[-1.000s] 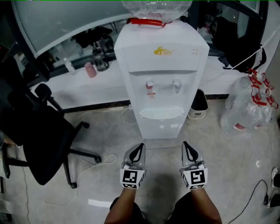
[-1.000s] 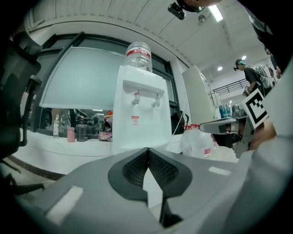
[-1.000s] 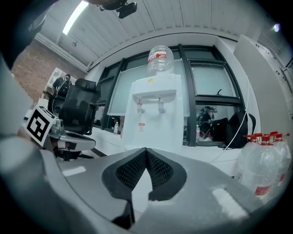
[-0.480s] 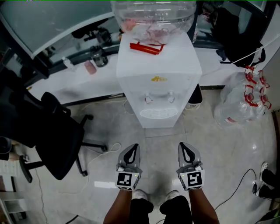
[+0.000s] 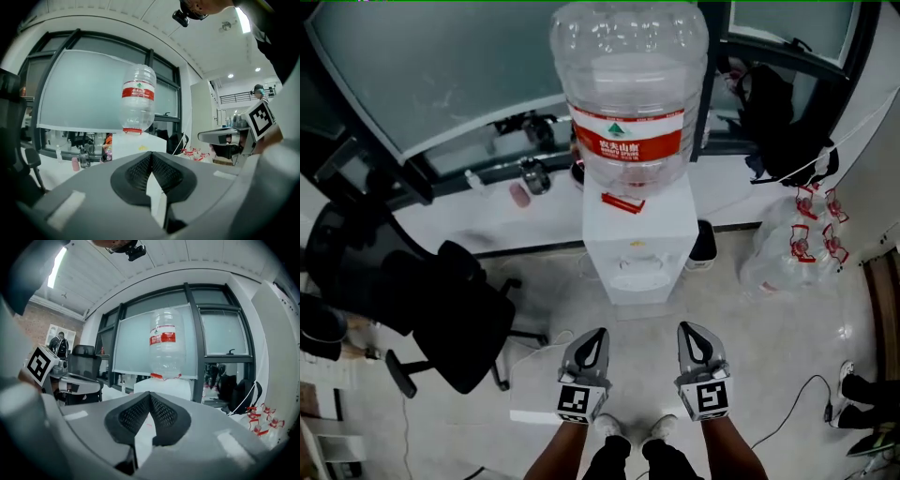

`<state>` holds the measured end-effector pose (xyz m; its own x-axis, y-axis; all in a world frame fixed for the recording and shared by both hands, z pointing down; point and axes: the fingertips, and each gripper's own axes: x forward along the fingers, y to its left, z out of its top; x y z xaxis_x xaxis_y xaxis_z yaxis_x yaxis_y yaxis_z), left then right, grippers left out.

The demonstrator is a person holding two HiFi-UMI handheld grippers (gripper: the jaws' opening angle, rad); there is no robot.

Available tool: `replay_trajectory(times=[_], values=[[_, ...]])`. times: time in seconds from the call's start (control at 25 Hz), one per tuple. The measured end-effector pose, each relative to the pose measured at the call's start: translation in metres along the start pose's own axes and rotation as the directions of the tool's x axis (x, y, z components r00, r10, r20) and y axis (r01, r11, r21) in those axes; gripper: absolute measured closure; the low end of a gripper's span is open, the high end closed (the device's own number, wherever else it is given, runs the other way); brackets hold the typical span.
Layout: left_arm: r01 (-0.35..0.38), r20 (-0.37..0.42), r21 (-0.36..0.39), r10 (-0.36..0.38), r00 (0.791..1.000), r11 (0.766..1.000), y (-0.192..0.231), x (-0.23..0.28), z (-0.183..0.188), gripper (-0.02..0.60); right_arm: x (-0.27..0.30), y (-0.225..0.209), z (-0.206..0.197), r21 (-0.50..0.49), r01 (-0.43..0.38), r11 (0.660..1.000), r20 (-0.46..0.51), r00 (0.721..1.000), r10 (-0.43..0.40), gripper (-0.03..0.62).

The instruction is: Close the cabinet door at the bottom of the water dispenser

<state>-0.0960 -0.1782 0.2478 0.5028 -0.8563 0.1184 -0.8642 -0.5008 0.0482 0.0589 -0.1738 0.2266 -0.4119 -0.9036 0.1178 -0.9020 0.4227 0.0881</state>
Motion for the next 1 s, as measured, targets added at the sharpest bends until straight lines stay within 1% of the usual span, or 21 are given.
replay_trajectory(times=[0.12, 0.16, 0.24, 0.28, 0.36, 0.44, 0.6, 0.76, 0.88, 1.0], values=[[0.015, -0.033, -0.031, -0.016, 0.999, 0.999, -0.007, -0.012, 0.019, 0.568, -0.007, 0.002, 0.041, -0.025, -0.006, 1.0, 0.036, 0.999, 0.007, 0.591], [0.018, -0.032, -0.035, -0.019, 0.999, 0.999, -0.011, -0.017, 0.026, 0.568, -0.012, 0.002, 0.052, -0.027, -0.005, 1.0, 0.041, 0.999, 0.006, 0.591], [0.017, -0.026, -0.031, -0.017, 1.0, 0.999, -0.016, -0.028, 0.04, 0.568, -0.022, 0.004, 0.068, -0.018, 0.004, 1.0, 0.043, 0.999, -0.003, 0.591], [0.017, -0.037, -0.034, -0.018, 0.999, 0.999, -0.019, -0.033, 0.044, 0.568, -0.027, 0.005, 0.074, -0.001, 0.01, 1.0, 0.04, 0.999, -0.01, 0.591], [0.019, -0.051, -0.037, -0.021, 0.998, 0.999, -0.025, -0.043, 0.05, 0.568, -0.038, 0.007, 0.082, 0.037, 0.017, 0.999, 0.035, 0.999, -0.018, 0.591], [0.022, -0.025, -0.019, -0.022, 0.999, 1.0, -0.03, -0.048, 0.063, 0.568, -0.047, 0.009, 0.093, 0.043, 0.018, 0.999, 0.053, 0.998, -0.02, 0.591], [0.033, 0.01, 0.006, -0.033, 0.999, 0.999, -0.042, -0.061, 0.086, 0.568, -0.064, 0.019, 0.109, 0.02, 0.009, 1.0, 0.078, 0.997, -0.011, 0.591], [0.035, 0.056, 0.017, -0.035, 0.998, 0.999, -0.051, -0.073, 0.096, 0.568, -0.078, 0.024, 0.119, -0.009, -0.002, 1.0, 0.097, 0.995, 0.003, 0.592], [0.042, 0.066, 0.02, -0.044, 0.997, 0.999, -0.059, -0.077, 0.1, 0.568, -0.086, 0.024, 0.126, -0.032, 0.006, 0.999, 0.103, 0.995, -0.003, 0.592], [0.053, 0.066, 0.024, -0.054, 0.996, 0.998, -0.066, -0.083, 0.103, 0.568, -0.095, 0.026, 0.128, -0.034, 0.009, 0.999, 0.095, 0.995, -0.005, 0.592]])
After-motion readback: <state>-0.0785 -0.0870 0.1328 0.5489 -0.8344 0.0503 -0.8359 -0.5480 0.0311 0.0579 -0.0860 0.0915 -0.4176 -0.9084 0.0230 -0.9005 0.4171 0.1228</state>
